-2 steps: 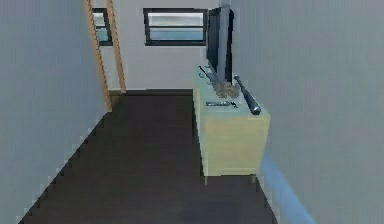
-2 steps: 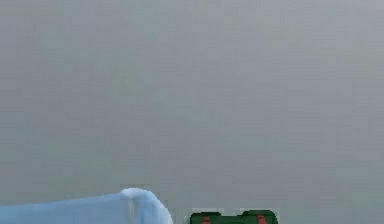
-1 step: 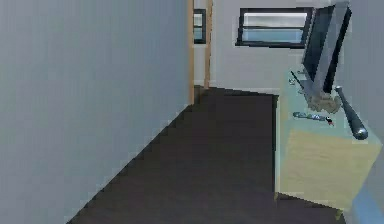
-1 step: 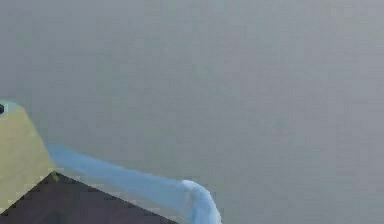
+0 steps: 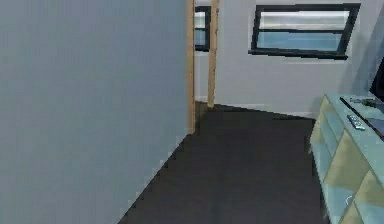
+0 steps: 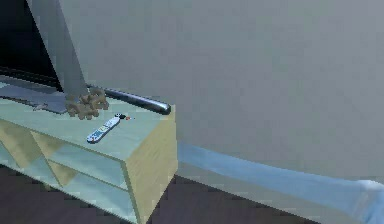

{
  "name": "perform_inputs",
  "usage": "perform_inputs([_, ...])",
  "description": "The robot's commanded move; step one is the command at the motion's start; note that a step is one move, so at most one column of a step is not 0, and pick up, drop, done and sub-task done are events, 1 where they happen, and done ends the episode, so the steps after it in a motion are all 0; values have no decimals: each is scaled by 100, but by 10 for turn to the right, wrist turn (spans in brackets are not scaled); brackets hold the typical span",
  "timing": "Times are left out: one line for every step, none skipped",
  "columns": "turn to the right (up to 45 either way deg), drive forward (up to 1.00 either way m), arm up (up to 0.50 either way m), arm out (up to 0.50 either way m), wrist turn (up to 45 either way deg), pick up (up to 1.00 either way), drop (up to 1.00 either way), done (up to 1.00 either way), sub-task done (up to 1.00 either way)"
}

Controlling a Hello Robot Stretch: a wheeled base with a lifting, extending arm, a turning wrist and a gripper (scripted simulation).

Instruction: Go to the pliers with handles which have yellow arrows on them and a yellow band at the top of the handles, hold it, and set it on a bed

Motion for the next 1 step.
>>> perform_inputs([-60,0,0,0,0,0,0,0,0])
